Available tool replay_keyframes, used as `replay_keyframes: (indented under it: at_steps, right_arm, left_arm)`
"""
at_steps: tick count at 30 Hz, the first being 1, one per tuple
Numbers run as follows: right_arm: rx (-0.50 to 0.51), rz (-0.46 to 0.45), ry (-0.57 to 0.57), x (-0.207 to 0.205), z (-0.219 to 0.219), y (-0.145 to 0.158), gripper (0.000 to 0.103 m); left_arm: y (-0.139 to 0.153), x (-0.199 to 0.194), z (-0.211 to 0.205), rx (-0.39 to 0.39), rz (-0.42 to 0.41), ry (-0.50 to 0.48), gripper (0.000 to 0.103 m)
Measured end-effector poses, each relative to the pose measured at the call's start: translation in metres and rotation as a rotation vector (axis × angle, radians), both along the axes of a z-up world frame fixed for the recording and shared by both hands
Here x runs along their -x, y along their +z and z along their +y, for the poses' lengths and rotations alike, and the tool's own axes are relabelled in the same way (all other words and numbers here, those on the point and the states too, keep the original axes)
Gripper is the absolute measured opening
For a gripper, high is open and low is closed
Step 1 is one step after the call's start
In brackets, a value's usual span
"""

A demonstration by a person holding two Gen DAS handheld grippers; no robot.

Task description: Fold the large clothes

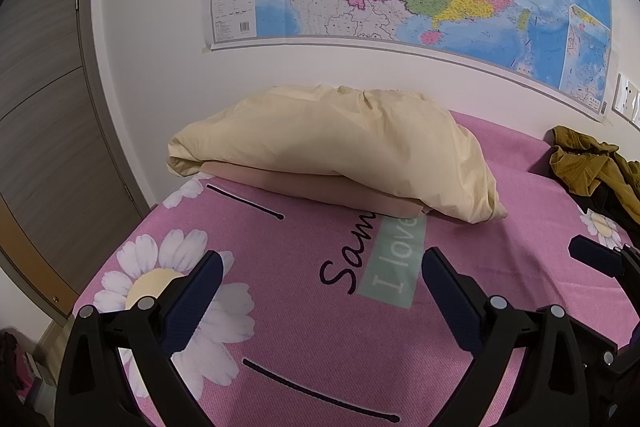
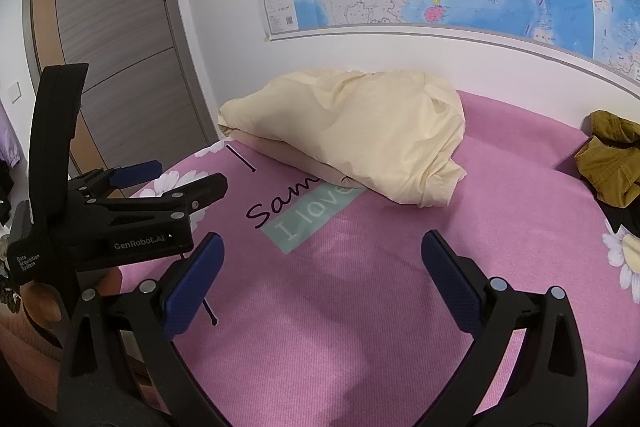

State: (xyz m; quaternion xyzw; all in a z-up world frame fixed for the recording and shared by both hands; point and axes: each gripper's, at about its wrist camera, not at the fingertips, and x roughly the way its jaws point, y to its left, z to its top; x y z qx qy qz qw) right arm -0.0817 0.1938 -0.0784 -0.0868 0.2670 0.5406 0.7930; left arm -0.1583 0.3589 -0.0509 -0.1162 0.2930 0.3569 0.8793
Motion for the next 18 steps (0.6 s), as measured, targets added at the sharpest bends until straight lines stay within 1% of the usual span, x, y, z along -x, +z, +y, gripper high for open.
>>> replay_keyframes:
  at_steps: [18]
  right_arm:
    - [-0.004,-0.004,-0.001,0.0009,-0.0009,0.0001,0.097]
  left_arm:
    - [-0.0014,-0.0022,0.001,0.006,0.001,-0.002,0.096]
